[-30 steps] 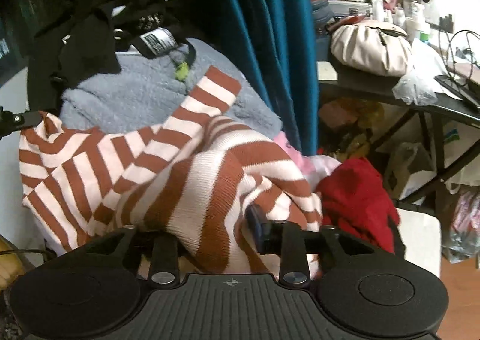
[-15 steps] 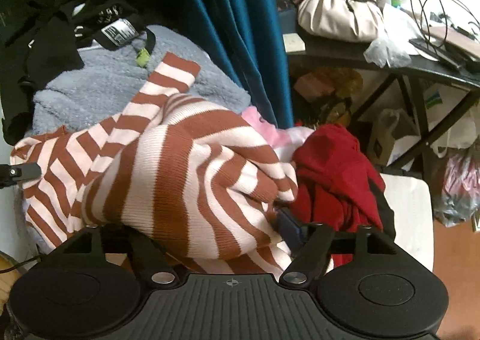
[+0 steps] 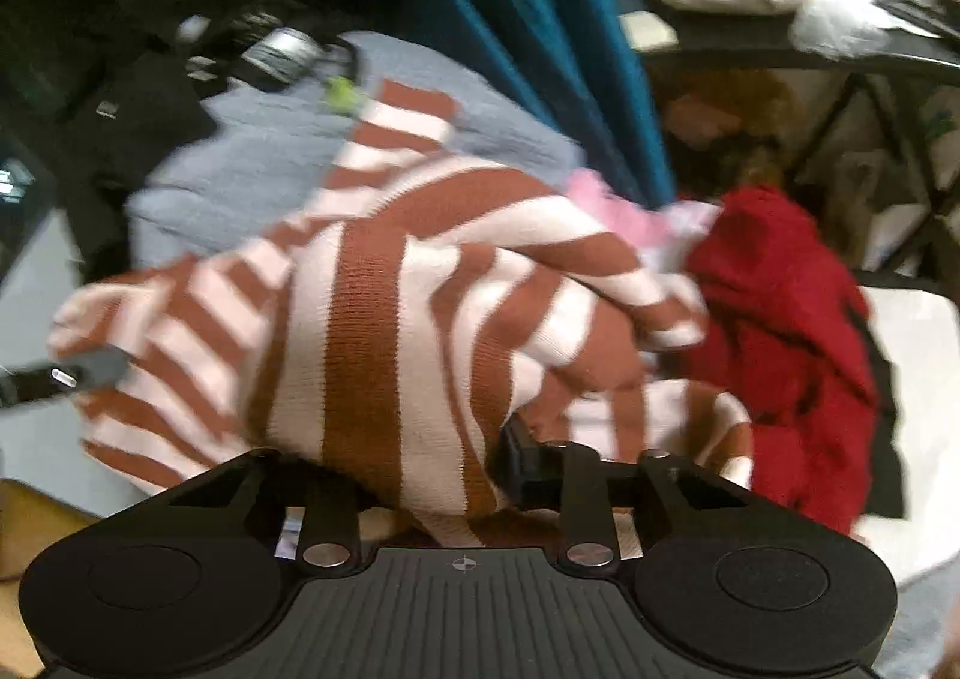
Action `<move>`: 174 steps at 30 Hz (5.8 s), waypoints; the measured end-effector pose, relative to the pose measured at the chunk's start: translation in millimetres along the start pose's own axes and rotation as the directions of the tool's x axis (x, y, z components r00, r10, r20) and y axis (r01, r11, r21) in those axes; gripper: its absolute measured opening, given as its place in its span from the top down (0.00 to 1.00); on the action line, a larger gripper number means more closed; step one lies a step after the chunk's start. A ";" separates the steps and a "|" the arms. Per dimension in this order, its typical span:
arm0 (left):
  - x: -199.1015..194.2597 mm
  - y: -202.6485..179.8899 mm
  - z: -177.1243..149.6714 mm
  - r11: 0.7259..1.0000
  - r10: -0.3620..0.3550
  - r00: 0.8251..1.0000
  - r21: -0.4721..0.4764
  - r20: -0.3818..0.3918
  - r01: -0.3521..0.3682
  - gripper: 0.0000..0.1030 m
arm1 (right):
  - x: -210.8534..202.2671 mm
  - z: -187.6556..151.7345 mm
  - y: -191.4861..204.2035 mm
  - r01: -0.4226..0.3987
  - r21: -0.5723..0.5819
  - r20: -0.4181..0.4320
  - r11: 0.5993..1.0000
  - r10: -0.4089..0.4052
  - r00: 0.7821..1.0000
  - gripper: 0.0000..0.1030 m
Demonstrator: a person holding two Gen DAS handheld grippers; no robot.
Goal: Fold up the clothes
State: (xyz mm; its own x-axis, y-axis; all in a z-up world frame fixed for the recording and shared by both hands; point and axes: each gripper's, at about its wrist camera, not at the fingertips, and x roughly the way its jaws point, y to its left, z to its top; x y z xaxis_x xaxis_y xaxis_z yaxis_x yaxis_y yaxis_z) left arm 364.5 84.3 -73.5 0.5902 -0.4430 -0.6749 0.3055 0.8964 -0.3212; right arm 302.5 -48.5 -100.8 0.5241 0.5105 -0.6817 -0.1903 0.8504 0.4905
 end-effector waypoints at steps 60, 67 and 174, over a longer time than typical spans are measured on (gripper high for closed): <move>77.6 -67.1 -30.6 0.993 0.092 0.987 -0.057 -0.130 -0.101 0.91 | 18.9 37.2 -59.4 -0.224 0.192 -0.029 0.956 0.234 0.972 0.75; 91.9 -52.1 -42.4 0.984 0.117 0.980 -0.114 -0.161 -0.136 0.91 | 12.4 23.7 -39.5 -0.033 -0.016 -0.010 0.999 0.033 0.999 0.62; -44.5 -209.7 21.3 0.943 0.317 0.878 -0.022 0.360 -0.332 0.90 | -113.9 80.6 14.5 -0.363 -0.220 0.182 0.905 0.404 0.897 0.80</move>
State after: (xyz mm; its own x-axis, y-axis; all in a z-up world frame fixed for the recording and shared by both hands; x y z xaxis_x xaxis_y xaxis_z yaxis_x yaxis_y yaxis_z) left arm 290.1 -84.3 38.0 0.8835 -0.1102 -0.4553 0.0757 0.9927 -0.0934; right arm 307.0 -104.6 27.6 0.5440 0.7779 -0.3144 -0.5456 0.6127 0.5718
